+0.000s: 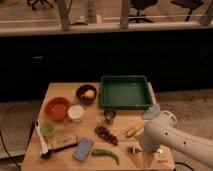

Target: Place fork in metal cup

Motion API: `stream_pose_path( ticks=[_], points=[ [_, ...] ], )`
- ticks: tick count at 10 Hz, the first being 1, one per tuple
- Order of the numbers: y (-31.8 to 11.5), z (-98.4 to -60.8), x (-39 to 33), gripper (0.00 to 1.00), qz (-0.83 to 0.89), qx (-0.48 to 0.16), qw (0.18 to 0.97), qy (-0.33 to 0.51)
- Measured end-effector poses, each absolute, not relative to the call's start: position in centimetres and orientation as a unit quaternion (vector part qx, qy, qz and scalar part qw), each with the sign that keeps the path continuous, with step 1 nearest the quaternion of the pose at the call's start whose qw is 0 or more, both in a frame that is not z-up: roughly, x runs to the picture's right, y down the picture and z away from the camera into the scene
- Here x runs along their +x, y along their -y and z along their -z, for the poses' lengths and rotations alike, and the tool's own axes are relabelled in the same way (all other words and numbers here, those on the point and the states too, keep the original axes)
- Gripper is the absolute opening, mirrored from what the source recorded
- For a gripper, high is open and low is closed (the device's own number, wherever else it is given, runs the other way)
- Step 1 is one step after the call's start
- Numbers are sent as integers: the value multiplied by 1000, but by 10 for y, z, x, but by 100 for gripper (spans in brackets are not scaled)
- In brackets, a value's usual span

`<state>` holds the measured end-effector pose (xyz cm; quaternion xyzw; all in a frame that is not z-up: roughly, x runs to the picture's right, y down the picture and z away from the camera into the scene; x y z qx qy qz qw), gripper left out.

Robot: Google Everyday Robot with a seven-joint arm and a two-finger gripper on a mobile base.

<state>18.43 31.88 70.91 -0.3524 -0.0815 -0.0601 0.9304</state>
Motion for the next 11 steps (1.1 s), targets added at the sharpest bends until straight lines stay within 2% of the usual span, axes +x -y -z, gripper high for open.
stream_pose_path(
  ticks=[11],
  points=[
    [-340,-736,188,80,45,-362,929,59]
  ],
)
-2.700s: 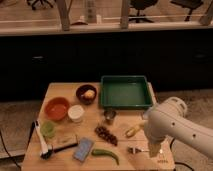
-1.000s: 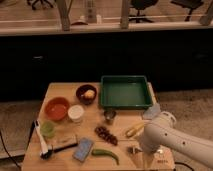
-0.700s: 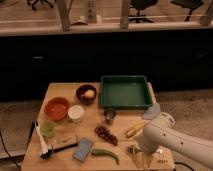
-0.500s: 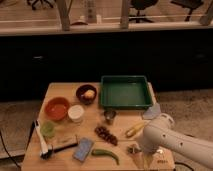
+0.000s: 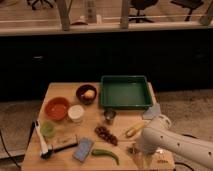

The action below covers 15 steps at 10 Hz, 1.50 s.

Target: Place fork in metal cup

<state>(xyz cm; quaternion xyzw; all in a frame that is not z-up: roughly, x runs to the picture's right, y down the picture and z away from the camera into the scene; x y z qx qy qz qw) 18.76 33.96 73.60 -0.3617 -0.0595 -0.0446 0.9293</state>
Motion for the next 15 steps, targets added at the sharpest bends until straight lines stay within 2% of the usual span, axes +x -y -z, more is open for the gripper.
stream_pose_path(
  ticks=[3,7,9,11,15],
  points=[
    [-344,-740,189,76,39,-365,929,54],
    [-347,-742,190,40,34,-366,929,51],
    [-349,-739,194,18,31,-365,929,46],
    [-343,-733,194,2,32,-359,932,41],
    [-323,-709,194,2,35,-353,934,30]
  ],
)
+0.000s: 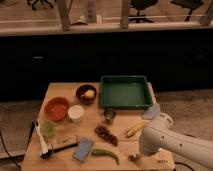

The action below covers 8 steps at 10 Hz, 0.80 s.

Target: Place fork in metal cup

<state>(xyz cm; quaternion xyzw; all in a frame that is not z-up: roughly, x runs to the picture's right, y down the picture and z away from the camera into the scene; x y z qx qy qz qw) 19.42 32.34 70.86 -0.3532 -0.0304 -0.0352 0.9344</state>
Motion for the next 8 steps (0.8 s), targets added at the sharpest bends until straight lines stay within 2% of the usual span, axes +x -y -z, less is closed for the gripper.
stream_pose_path(
  ticks=[8],
  points=[
    [-295,-689,177,2,63,-332,941,21]
  ],
)
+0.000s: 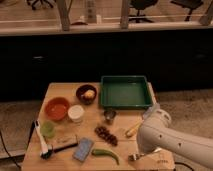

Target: Place fork in metal cup

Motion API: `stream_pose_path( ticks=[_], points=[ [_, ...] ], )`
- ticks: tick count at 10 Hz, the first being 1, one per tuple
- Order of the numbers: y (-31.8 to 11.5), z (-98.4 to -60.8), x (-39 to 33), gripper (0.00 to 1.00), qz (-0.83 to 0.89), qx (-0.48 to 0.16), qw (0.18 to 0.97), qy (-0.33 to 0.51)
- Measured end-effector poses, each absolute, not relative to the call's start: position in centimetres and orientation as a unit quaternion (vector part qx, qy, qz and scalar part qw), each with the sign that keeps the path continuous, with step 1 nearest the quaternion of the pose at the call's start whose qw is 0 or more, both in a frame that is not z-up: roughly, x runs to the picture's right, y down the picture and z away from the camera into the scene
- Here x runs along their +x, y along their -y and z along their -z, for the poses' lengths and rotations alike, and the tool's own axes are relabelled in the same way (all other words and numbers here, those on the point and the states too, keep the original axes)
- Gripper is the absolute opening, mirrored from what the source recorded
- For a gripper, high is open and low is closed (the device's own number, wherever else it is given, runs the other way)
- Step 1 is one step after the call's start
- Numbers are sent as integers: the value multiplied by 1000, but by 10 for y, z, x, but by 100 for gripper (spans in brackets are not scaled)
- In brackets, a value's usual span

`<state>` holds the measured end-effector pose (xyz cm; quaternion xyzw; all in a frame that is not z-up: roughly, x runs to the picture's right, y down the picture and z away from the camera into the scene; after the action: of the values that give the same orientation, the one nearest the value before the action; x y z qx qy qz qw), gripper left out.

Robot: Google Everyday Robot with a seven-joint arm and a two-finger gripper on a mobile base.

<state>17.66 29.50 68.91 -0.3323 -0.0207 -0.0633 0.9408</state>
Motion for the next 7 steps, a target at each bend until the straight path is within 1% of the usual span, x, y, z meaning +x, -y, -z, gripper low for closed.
stream_pose_path(
  ticks=[5,6,7],
  points=[
    [-271,-681,162,2,85,-316,945,15],
    [-269,-681,160,4,91,-313,945,15],
    [-270,-682,160,8,90,-313,945,12]
  ],
)
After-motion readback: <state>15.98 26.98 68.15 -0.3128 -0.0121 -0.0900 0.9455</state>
